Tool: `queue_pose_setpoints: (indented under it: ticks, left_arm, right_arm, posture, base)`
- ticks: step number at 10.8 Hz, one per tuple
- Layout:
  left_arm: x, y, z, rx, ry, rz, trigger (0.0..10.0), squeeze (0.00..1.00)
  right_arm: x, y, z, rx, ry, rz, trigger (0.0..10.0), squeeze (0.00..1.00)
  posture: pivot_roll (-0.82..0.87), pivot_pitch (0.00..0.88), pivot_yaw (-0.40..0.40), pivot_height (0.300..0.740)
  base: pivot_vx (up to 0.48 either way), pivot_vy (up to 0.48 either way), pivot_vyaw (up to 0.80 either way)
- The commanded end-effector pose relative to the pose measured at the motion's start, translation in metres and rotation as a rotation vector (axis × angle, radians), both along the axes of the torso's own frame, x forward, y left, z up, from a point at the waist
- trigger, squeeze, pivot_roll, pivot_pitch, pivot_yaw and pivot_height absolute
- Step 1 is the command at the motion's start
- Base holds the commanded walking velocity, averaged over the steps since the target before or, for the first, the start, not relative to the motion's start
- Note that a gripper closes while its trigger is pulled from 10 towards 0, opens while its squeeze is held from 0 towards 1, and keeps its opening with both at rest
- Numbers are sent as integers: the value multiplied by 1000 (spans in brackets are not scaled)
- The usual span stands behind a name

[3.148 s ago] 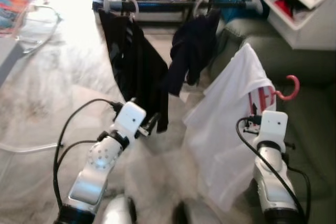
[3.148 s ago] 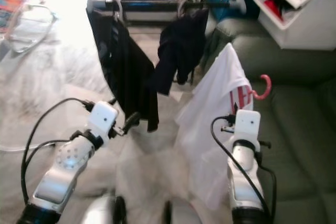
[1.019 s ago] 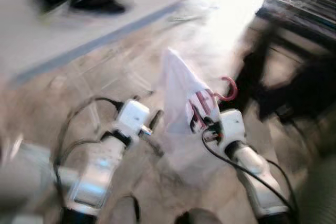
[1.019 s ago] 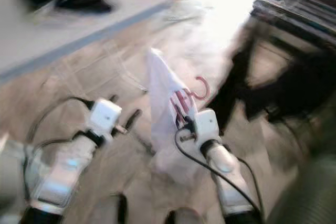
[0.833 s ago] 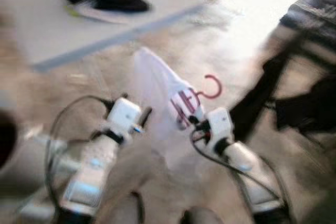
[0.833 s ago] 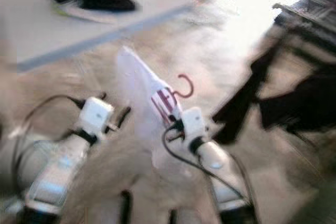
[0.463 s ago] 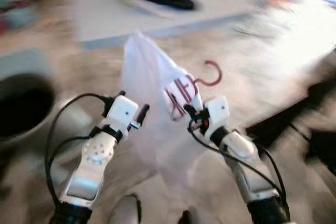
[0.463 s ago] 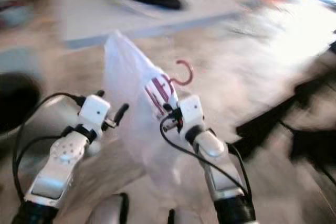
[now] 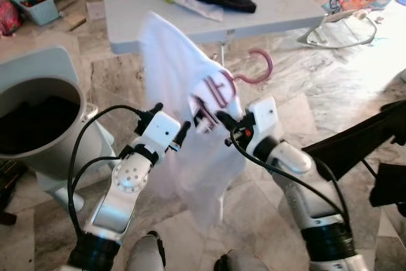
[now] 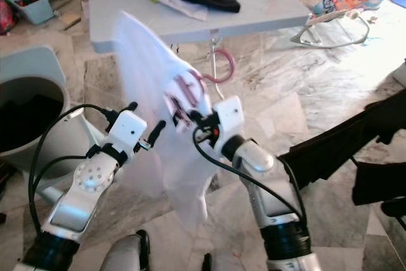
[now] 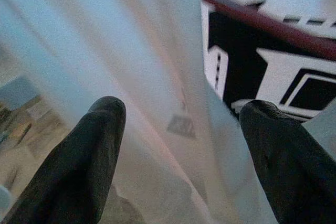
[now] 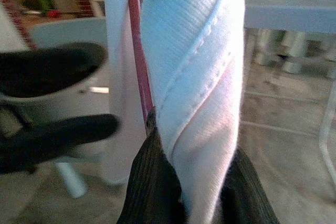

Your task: Hang hanger

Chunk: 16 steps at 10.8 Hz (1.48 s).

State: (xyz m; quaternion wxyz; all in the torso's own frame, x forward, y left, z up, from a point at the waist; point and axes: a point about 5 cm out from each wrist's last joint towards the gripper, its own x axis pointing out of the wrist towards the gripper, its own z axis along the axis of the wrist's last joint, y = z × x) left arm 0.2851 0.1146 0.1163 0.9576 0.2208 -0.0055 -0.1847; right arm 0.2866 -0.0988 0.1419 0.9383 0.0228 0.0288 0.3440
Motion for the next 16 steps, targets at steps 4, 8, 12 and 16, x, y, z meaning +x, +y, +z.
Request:
queue_pose_setpoints:
  ticks: [4, 8, 12, 16]
  left_arm:
    - [15, 12, 1, 12, -43, 90, 10000, 0]
    - [30, 36, 18, 5, -123, 140, 0, 0]
    - [36, 63, 19, 23, -132, 241, 0, 0]
    - [26, 33, 26, -141, -60, 21, 0, 0]
  right_arm:
    - [-12, -4, 31, -5, -31, 208, 10000, 0]
    - [-23, -43, 3, -297, 58, 341, 10000, 0]
    - [-5, -77, -16, -555, 43, 143, 10000, 0]
    - [-8, -116, -49, -913, 29, 119, 10000, 0]
  posture:
    - [-85, 107, -56, 740]
    - [-87, 101, -65, 740]
    - [-84, 108, -62, 740]
    - [-81, 107, -62, 740]
  base:
    - [0, 0, 0]
    - [0, 0, 0]
    - [0, 0, 0]
    - [0, 0, 0]
